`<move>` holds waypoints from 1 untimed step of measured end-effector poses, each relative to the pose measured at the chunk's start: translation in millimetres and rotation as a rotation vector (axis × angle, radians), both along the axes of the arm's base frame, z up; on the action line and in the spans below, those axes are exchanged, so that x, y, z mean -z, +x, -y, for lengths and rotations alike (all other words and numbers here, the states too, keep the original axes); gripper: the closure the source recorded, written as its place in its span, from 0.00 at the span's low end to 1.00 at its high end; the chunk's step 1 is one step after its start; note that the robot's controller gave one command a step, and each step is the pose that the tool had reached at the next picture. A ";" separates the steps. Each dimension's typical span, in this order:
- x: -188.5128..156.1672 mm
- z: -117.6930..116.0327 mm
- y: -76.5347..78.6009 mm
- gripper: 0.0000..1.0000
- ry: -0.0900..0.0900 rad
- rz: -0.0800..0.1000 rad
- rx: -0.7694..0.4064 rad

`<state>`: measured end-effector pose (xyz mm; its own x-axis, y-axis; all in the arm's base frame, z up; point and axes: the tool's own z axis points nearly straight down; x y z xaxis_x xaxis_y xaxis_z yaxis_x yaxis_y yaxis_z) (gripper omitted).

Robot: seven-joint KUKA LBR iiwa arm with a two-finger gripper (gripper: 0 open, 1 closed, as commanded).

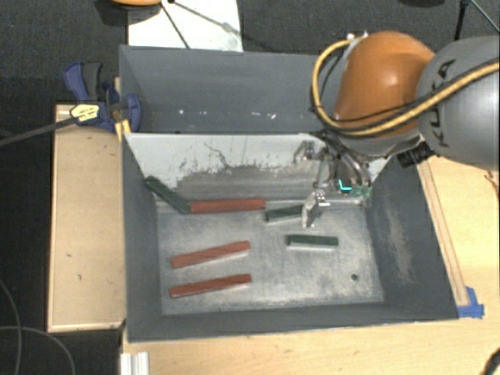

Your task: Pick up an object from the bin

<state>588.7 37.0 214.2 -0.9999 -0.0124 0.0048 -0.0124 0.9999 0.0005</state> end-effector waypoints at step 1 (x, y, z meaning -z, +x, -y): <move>-4.8 0.1 1.5 0.00 0.001 0.008 0.001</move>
Offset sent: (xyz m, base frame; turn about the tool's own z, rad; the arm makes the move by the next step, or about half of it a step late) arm -0.0055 -0.1128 -0.1417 -0.0894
